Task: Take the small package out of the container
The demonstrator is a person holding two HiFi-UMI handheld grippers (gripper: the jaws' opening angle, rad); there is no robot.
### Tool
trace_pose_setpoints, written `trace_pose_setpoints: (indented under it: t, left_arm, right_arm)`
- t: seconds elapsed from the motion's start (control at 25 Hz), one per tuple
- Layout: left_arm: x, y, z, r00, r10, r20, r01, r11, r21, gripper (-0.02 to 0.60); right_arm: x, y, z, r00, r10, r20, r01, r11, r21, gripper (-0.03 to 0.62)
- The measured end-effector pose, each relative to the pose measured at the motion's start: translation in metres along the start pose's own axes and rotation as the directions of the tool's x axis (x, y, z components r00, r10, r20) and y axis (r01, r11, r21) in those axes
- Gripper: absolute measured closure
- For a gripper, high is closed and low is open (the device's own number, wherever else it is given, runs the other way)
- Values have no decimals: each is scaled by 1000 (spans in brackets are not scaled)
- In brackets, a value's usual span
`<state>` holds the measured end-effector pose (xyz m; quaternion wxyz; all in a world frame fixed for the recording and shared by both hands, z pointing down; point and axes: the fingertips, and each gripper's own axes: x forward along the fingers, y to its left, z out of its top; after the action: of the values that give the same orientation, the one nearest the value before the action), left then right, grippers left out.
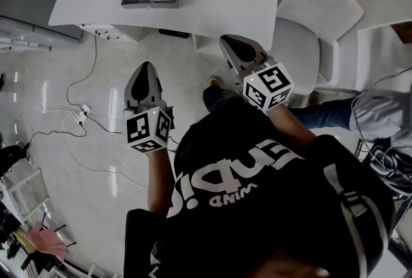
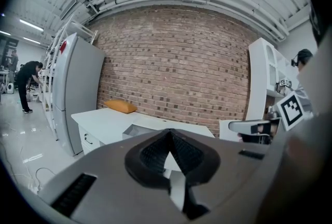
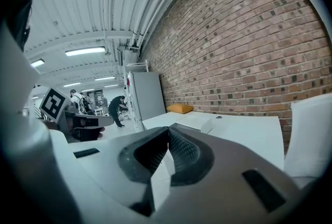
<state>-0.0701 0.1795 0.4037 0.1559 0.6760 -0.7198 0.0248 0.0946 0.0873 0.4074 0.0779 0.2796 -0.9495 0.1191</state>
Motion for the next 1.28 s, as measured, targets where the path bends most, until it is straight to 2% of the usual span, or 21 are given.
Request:
trace_pose_setpoints:
  t: [0.4,0.8,1.28]
  left_arm:
    - [42,-8,17,998,63,6,-63,998,-16,574]
    - [68,-3,21,993,117,11,-116,992,-37,574]
    - [109,20,33,995,98,-6,-98,994,-38,574]
  right_arm:
    - [32,-47,18,998,59,-8,-59,998,7,594]
    - [62,-69,25,993,120,-20,-120,993,1,594]
    - [103,-85,27,992,117,-44,-117,993,22,594]
